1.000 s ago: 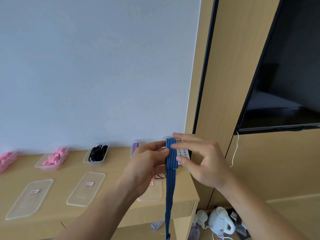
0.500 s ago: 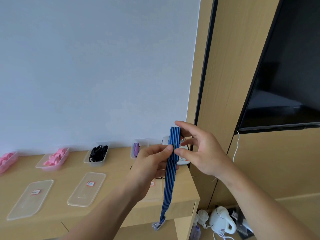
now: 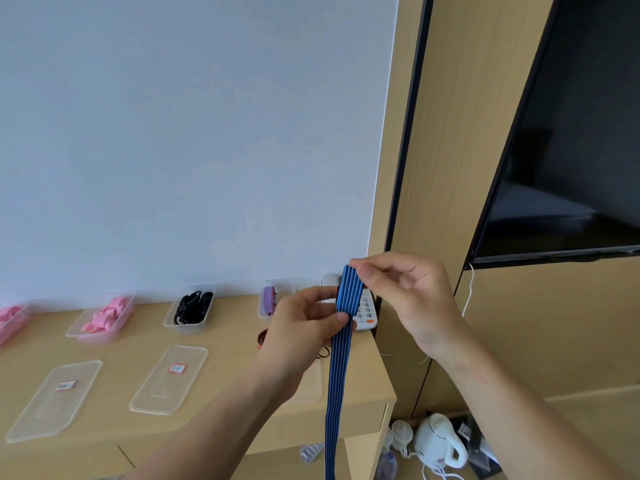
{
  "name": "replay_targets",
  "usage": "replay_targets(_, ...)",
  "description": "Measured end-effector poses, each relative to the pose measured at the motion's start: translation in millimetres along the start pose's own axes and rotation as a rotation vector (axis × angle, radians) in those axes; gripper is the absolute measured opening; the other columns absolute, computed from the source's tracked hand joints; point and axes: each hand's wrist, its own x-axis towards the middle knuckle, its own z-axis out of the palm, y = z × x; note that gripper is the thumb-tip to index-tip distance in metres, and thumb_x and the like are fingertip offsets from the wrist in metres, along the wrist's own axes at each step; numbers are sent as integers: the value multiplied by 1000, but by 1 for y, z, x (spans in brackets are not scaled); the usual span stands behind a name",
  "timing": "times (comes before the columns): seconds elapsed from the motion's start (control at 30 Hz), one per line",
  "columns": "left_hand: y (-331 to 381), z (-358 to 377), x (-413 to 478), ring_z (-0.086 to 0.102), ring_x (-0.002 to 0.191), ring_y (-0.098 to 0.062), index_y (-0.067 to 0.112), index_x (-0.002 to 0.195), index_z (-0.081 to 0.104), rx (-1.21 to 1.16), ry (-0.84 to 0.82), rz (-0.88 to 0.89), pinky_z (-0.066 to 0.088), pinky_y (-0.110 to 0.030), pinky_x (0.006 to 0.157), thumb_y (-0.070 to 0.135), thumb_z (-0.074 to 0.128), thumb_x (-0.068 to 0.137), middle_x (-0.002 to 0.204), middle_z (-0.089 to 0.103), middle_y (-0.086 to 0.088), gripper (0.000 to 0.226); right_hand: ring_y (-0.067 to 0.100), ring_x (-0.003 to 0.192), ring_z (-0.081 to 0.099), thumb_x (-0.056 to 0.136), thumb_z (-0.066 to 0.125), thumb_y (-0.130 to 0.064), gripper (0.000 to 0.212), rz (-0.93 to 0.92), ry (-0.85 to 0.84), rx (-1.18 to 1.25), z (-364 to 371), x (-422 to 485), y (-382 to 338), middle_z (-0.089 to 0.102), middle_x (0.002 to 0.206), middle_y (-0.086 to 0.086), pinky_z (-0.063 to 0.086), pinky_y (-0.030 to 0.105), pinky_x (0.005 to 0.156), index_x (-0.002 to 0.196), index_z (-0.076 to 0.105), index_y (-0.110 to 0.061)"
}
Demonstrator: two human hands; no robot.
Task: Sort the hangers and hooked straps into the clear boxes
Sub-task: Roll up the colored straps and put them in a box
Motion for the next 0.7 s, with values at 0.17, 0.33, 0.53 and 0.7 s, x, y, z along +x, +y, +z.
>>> replay_targets(0.17, -2, 1, 1, 79, 84, -28, 9, 125, 67, -56, 51, 3, 65, -45, 76, -2, 67, 96, 92, 80, -15, 31, 16, 104, 72, 77, 81, -25, 24, 157, -74, 66, -5, 0, -2, 78, 105, 2, 56, 27, 88, 101, 81, -24)
replay_targets(0.33, 1, -1, 1, 78, 77, -33, 9, 118, 66, -83, 89, -9, 60, -30, 60, 4, 66, 99, 89, 79, -17, 20, 21, 108, 72, 72, 87, -28, 44, 275, -274, 98, -7, -4, -2, 76, 113, 3, 59, 35, 90, 114, 75, -28)
replay_targets(0.53, 4, -4, -2, 74, 85, -45, 6, 100, 78, -114, 29, -22, 64, -45, 71, 16, 61, 101, 94, 77, -24, 20, 21, 117, 67, 57, 95, -19, 71, 136, -158, -25, 1, -5, 0, 72, 124, -1, 53, 46, 102, 124, 69, -21)
replay_targets(0.7, 15, -8, -7, 73, 83, -37, 16, 104, 82, -188, -47, -79, 61, -42, 69, 48, 56, 88, 99, 78, -17, 45, 21, 123, 63, 55, 94, -16, 77, 62, -161, -44, 5, -5, 8, 70, 125, 1, 51, 38, 103, 125, 66, -26)
